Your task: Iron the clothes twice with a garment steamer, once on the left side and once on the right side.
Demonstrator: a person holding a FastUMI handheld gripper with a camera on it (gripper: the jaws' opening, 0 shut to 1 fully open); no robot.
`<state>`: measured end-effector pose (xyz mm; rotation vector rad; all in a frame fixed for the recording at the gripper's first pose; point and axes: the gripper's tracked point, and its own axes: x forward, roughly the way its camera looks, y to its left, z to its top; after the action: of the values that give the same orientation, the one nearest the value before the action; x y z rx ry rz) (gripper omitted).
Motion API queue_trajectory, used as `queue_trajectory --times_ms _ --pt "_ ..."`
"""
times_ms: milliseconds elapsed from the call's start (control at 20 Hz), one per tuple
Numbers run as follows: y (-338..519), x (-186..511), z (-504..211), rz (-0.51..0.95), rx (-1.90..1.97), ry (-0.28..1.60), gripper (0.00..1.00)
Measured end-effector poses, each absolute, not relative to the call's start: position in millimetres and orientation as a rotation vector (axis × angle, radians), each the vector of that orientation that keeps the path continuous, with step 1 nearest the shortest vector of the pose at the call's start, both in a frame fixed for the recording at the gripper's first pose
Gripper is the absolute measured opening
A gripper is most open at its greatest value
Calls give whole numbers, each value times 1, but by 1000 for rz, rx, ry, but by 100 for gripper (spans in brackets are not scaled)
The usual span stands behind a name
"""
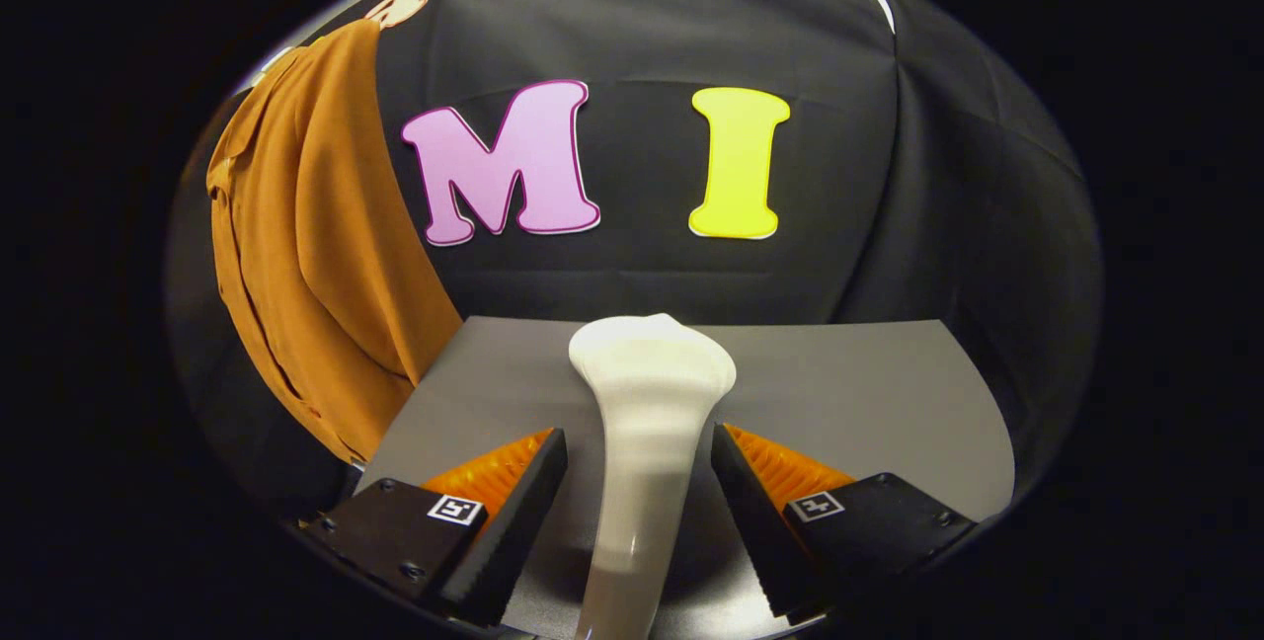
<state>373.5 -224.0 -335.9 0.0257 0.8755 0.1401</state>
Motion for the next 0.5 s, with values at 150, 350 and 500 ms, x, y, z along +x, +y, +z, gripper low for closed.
queue_trajectory --times_ms 150,350,500 --pt "-228 376 -353 147 20 951 85" --pt "-226 377 -362 150 23 978 63" --pt "-214 375 -357 182 78 976 51"
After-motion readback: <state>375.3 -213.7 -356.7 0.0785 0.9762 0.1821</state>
